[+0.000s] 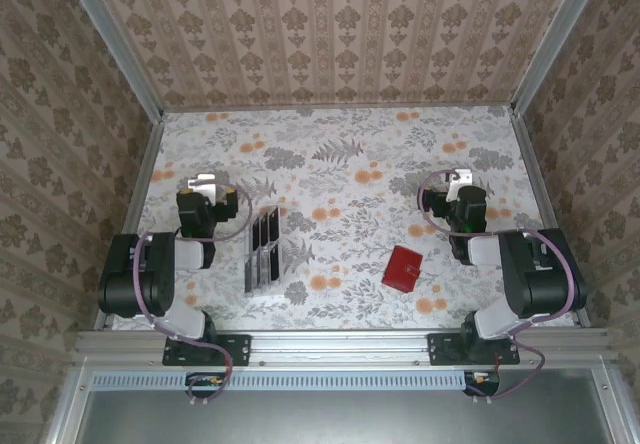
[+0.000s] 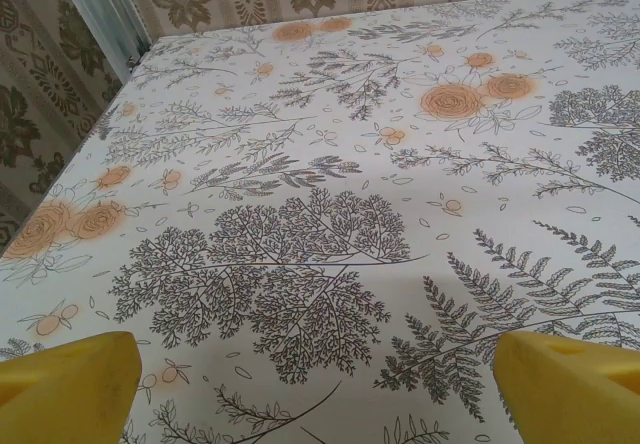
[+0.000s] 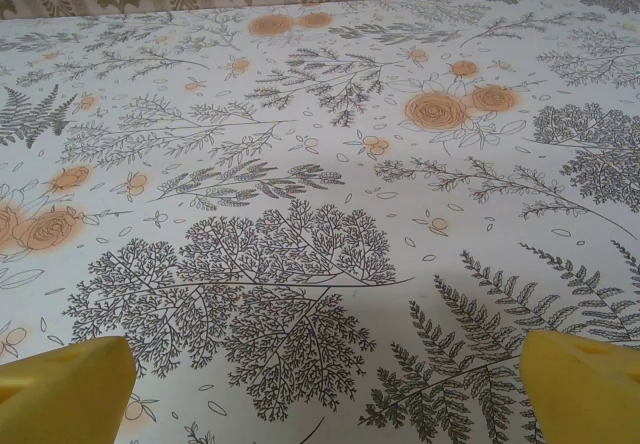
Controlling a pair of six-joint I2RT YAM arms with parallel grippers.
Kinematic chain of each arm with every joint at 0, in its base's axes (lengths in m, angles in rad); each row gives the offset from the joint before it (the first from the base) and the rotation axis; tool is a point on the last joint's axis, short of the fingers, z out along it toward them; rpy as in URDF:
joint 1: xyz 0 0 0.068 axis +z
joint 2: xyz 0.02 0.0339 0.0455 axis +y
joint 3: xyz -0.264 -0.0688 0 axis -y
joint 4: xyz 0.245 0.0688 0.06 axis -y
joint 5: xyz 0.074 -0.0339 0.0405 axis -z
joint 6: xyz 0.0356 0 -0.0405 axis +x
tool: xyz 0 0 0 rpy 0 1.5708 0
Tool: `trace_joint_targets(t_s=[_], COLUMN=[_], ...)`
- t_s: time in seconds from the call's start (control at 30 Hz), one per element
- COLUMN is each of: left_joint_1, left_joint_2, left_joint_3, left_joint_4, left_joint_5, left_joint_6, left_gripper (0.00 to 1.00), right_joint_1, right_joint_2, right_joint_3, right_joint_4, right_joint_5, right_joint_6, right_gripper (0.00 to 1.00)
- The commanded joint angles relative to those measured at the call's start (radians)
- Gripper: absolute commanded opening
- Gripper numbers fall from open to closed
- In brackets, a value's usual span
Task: Put the credit cards into the card holder
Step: Move the storage box to the top-center of the table.
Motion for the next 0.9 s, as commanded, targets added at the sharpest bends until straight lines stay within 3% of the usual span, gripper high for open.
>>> trace_joint_targets(t_s=[0.0, 0.87], left_joint_1=[0.004, 0.026], left_joint_2=[0.001, -0.002], left_joint_3=[0.025, 0.027], left_joint_4=[-0.021, -0.026], left_joint_5=[0.023, 0.064], left_joint_6=[0.004, -0.011], left_gripper=[1.0, 1.0], right_joint_1=[-0.001, -0.002], right_joint_2=[-0.005, -0.007], right_joint_3=[0.01, 0.01], right_joint_4=[0.028, 0.026], right_joint_5=[-0.01, -0.014], right_joint_6=[-0.013, -0.012], right_gripper=[1.0, 1.0])
